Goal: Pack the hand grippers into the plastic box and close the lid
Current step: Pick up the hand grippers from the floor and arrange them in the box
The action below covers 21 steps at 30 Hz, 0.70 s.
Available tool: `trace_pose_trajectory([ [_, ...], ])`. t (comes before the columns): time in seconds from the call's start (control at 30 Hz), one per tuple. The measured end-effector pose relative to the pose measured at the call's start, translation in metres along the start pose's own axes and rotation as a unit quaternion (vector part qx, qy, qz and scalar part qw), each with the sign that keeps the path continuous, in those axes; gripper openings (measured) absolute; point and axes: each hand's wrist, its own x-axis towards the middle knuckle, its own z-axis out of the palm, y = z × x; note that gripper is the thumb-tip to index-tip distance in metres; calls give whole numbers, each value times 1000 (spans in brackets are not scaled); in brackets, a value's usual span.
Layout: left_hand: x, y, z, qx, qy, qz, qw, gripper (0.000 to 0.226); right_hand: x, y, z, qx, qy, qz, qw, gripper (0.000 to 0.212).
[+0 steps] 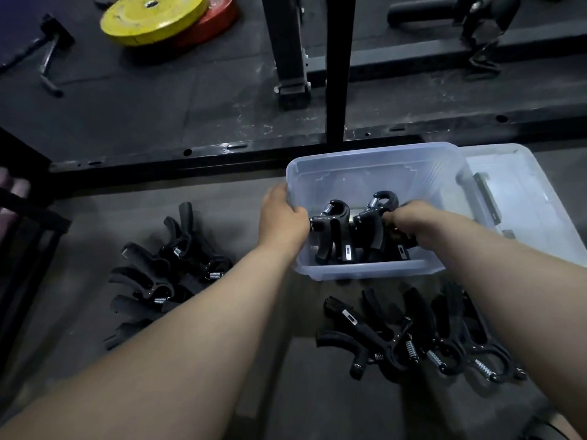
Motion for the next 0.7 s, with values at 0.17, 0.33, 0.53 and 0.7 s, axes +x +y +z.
trace_pose_trajectory([
  [0.17, 15, -1, 10, 5, 9, 0, 1000, 54, 19, 12, 9, -55, 16, -7, 998, 38],
  [0.33, 15, -5, 15, 26, 28, -2, 999, 46, 15, 6, 14, -264, 24, -60, 962, 31],
  [0.53, 16, -8, 16, 26, 35, 8, 999, 48, 30, 11, 25, -413, -5, -56, 909, 43],
  [0.7, 15, -6, 15, 21, 33, 8, 999, 49, 27, 12, 24, -393, -11, -67, 917, 7],
])
